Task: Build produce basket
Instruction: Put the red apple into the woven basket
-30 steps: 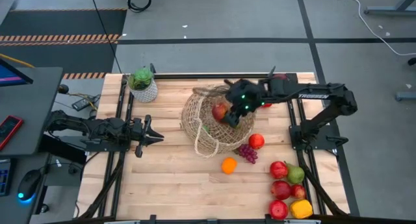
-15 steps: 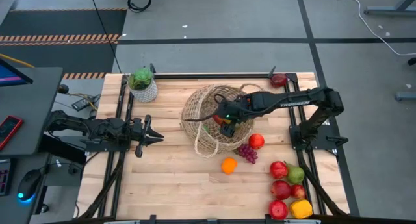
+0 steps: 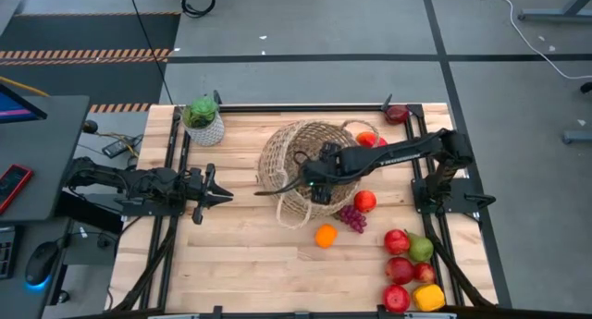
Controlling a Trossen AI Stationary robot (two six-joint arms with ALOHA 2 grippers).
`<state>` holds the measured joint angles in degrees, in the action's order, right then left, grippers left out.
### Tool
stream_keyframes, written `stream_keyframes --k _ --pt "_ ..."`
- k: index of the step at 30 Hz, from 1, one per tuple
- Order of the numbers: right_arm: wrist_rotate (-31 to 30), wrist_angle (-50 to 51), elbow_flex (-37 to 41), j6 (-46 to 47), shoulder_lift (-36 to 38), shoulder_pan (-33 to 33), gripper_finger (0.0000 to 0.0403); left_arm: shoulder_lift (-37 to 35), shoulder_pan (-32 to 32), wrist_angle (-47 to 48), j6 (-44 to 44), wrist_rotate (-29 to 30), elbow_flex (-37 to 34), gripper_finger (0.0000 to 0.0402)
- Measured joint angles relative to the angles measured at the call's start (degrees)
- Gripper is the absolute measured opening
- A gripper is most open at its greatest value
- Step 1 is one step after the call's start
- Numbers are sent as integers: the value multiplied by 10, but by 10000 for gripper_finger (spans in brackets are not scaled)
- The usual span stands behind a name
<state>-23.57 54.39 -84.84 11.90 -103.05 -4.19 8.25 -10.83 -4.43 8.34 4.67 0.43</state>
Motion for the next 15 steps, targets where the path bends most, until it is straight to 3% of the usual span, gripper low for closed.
stream_keyframes --k 8,15 --pt "25 -2 0 -39 -10 2 339 0 0 0 0 0 0 56" --pt "95 -1 0 -108 -10 13 339 0 0 0 0 0 0 62"
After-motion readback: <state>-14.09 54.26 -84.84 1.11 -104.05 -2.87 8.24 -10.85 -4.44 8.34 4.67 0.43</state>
